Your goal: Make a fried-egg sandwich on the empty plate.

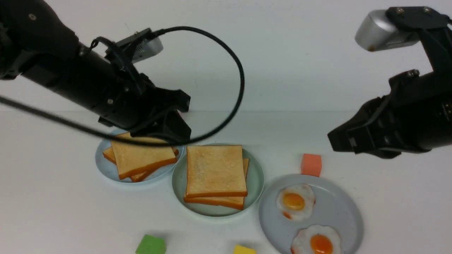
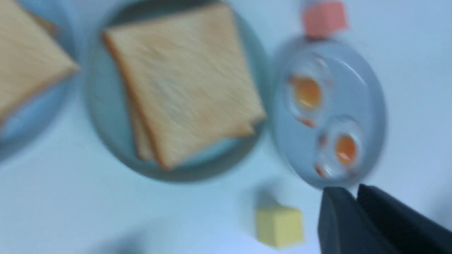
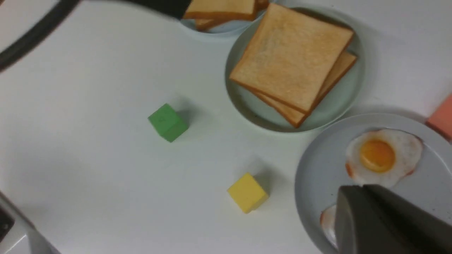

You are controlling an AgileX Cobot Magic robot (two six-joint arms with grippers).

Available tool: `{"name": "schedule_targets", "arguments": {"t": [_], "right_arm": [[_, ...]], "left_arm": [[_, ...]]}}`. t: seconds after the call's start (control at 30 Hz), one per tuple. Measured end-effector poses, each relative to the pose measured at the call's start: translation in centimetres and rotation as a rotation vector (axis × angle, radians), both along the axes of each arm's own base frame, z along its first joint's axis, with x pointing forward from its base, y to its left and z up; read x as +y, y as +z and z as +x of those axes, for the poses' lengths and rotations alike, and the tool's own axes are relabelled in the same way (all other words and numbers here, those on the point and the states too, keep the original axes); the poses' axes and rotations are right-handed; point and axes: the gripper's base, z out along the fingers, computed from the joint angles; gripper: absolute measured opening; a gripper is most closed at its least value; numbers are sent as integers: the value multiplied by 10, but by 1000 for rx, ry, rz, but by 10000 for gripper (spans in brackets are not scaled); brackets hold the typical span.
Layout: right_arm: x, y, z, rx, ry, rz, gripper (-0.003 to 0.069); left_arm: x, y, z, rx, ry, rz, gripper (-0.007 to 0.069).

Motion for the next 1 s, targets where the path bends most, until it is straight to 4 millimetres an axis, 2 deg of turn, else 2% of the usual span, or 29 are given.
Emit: {"name": "schedule_targets", "arguments": {"t": [0.1, 0.17, 0.2, 0.23, 0.33, 0.43, 0.5, 0.57, 0.6, 0.67, 0.73, 0.87, 1.0], "right_arm": [[-5, 4, -6, -43, -16, 18, -9], [-12, 6, -16, -125, -33, 54, -11], [-13, 5, -18, -133, -33, 54, -11], [-19, 2, -26, -191, -36, 68, -11], [-35, -7, -50, -311, -47, 96, -12], [-48, -23, -71, -389, -66, 124, -12], [-67, -44, -102, -468, -90, 178, -12], [-75, -56, -117, -504, -101, 212, -12], [-82, -67, -128, -536, -111, 241, -12], [-87, -77, -138, -567, -120, 271, -11], [-98, -99, -158, -638, -134, 344, -10], [-105, -115, -169, -703, -139, 387, -9], [-104, -124, -167, -696, -142, 381, -8]], "left_arm": [[5, 2, -19, -5, -5, 7, -12], [13, 3, -42, -24, -1, 23, -13], [14, 1, -43, -17, -1, 26, -13], [19, 4, -60, -29, 14, 22, -13], [29, 3, -94, -38, 41, 5, -13], [37, 9, -122, -81, 43, -14, -13], [42, 15, -151, -96, 24, -45, -13], [44, 18, -167, -94, 8, -75, -13], [45, 21, -182, -101, -6, -107, -13], [47, 22, -197, -94, -30, -133, -13], [52, 23, -233, -106, -69, -195, -13], [60, 16, -267, -154, -65, -244, -13], [70, 11, -290, -285, -38, -239, -13]]}}
